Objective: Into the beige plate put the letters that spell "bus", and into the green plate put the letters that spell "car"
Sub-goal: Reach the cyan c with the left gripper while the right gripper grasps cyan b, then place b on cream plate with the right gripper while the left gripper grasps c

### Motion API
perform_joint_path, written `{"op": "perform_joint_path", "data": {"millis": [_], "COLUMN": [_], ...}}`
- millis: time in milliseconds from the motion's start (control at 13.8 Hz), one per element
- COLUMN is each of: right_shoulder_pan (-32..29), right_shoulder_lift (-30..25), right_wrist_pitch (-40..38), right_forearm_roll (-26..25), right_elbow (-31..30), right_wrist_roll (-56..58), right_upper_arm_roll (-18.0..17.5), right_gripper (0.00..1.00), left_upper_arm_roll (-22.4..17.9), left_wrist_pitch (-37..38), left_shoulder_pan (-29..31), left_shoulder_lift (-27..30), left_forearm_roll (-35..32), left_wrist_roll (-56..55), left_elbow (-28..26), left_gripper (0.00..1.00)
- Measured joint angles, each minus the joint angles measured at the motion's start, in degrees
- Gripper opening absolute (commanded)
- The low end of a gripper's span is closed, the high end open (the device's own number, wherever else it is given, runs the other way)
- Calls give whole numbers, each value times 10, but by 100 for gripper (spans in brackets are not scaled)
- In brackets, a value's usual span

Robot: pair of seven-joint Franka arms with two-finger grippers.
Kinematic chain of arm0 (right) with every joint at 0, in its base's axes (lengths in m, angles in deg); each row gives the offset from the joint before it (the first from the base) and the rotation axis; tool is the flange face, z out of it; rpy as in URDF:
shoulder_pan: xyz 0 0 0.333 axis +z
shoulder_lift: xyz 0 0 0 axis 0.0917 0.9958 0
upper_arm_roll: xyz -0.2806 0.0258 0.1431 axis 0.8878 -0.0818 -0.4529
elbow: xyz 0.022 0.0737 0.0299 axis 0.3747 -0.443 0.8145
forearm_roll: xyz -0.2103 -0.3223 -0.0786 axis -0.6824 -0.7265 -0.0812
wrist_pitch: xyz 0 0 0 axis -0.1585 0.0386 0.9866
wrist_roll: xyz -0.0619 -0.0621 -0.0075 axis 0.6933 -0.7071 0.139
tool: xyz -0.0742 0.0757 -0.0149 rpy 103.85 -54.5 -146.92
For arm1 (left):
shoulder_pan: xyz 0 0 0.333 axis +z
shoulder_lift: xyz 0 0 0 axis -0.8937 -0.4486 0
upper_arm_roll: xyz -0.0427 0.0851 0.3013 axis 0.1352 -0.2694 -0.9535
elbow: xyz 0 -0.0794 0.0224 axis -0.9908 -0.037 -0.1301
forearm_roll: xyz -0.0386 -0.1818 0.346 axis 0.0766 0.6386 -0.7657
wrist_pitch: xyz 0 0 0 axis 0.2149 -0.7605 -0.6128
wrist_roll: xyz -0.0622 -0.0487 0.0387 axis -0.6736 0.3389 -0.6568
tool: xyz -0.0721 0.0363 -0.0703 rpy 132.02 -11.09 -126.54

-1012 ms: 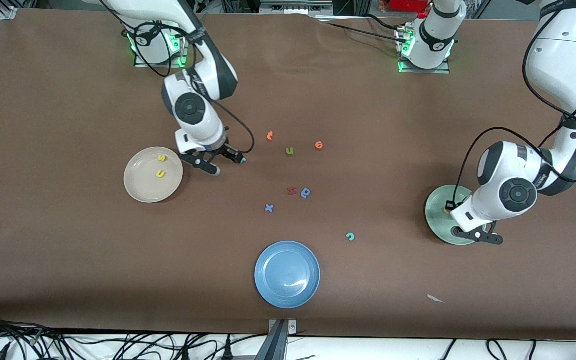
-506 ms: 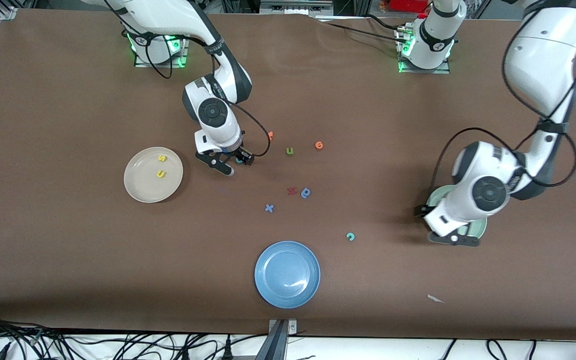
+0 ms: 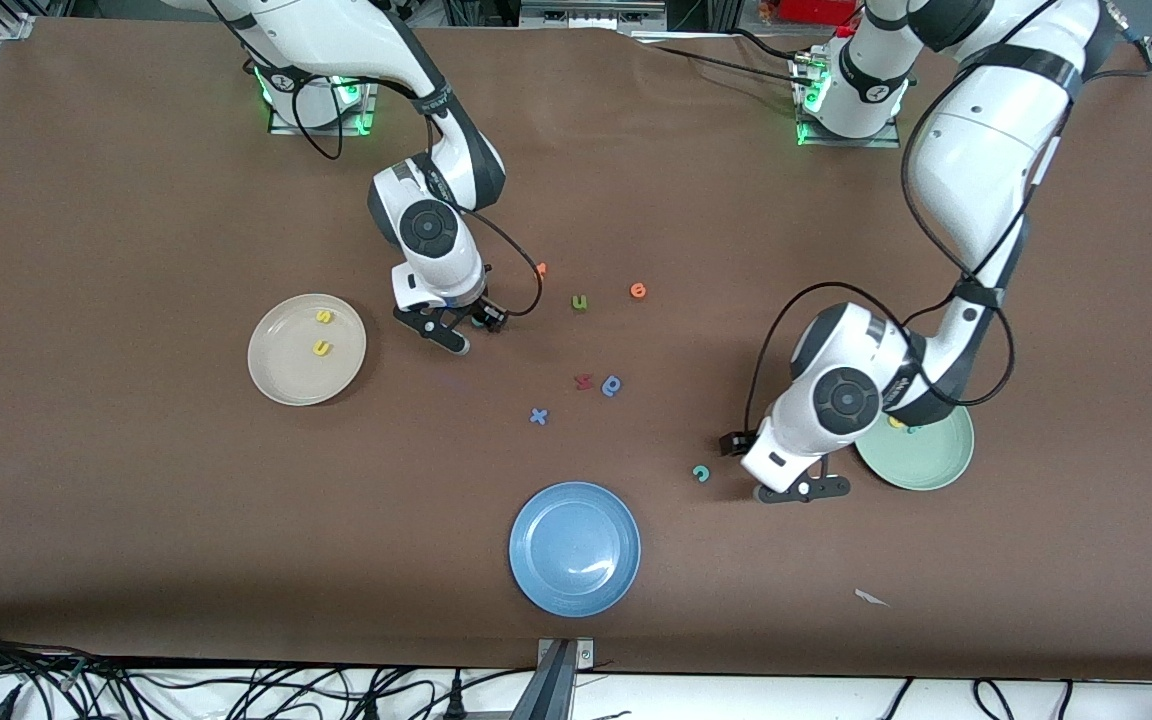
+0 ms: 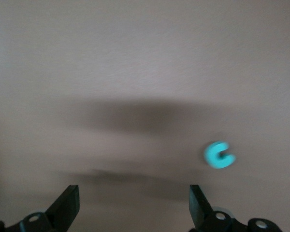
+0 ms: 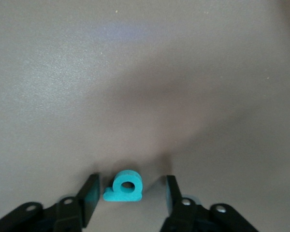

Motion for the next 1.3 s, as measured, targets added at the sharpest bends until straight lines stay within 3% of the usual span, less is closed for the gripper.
{"op": "perform_joint_path", "data": {"millis": [145, 289, 361, 651, 795, 1084, 1301], "right_shoulder_pan": [1, 2, 2, 3, 3, 1, -4], "right_shoulder_lift": [1, 1, 1, -4, -26, -86, -96], "right_wrist_pitch": [2, 6, 6, 3, -45, -200, -252], "right_forearm_roll": [0, 0, 0, 0, 0, 0, 0], "right_elbow": [0, 1, 3, 10, 25, 54, 49], "right_wrist_roll": [0, 0, 0, 0, 12, 160, 315], "right_upper_arm_roll": [0, 0, -1, 2, 22, 125, 212], "right_gripper": [41, 14, 9, 9, 9, 10, 10], "left_upper_arm_roll": [-1, -1, -2, -14, -25, -31, -31], "left_wrist_pitch": [0, -8, -16, -43, -47, -47, -47], "left_shoulder_pan": [-23, -36, -39, -52, -61, -67, -67], "left_shoulder_lift": [-23, -44, -53, -71, -71, -73, -75], "left_forearm_roll": [0, 0, 0, 0, 0, 0, 0], "left_wrist_roll": [-59, -100, -119, -159, -172, -182, -188], "left_elbow": [39, 65, 71, 78, 79, 80, 81], "left_gripper": [100, 100, 99, 89, 79, 67, 58]}}
